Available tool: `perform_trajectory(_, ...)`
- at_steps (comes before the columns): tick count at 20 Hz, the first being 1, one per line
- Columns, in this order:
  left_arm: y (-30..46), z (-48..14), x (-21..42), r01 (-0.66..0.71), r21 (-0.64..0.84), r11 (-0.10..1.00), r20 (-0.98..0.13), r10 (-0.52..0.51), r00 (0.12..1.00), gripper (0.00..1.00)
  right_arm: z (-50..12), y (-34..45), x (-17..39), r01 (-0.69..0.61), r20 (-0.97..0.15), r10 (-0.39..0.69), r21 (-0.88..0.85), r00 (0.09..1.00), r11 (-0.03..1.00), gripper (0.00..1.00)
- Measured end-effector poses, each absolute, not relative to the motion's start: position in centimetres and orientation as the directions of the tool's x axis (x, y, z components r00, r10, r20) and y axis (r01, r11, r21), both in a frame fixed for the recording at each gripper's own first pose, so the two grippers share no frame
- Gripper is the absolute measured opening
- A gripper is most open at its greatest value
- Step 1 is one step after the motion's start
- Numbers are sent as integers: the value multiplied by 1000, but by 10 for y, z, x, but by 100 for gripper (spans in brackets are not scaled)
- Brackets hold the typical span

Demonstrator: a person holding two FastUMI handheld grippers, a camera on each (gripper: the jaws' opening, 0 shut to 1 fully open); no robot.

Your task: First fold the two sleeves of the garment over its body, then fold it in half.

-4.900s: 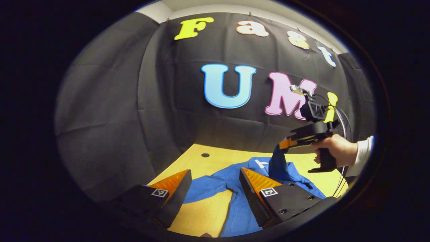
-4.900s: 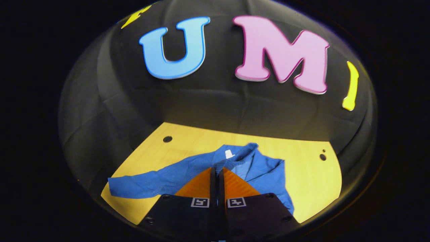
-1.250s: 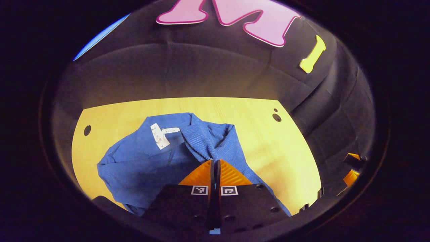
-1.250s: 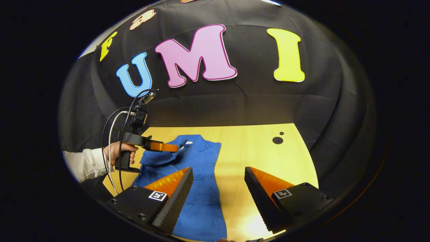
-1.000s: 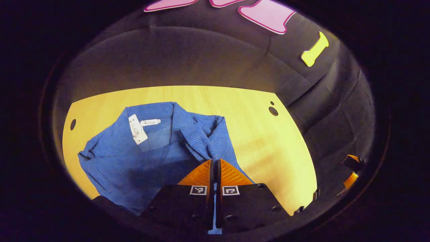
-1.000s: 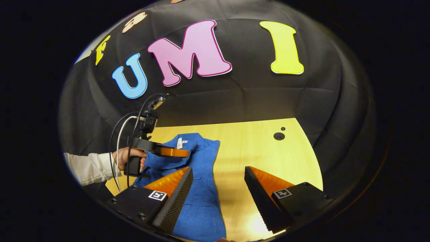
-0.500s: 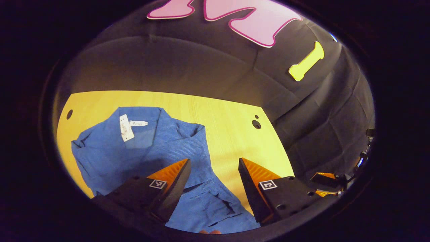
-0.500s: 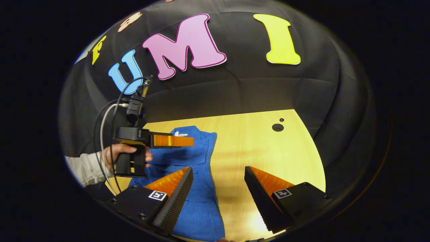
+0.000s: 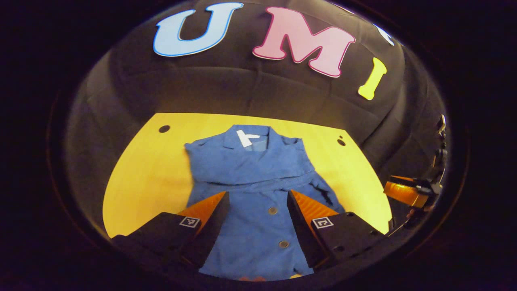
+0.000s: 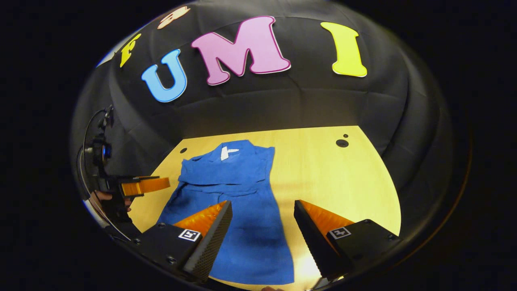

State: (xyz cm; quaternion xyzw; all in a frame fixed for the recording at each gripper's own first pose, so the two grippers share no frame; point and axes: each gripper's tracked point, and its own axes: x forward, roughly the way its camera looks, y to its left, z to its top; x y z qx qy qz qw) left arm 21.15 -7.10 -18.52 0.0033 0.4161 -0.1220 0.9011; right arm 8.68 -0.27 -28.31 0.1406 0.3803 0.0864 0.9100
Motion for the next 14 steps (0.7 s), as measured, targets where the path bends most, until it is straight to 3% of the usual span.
perform_trajectory(8, 7, -250, 118, -10, -153, 988, -846, -126, 518, 83, -320, 60, 34, -93, -735, 322, 335, 597, 938, 98)
perform_trajectory(14, 46, -302, 63, -77, -67, 995, -935, -36, 352, 83, -383, 42, -7, -61, -844, 281, 285, 457, 956, 99)
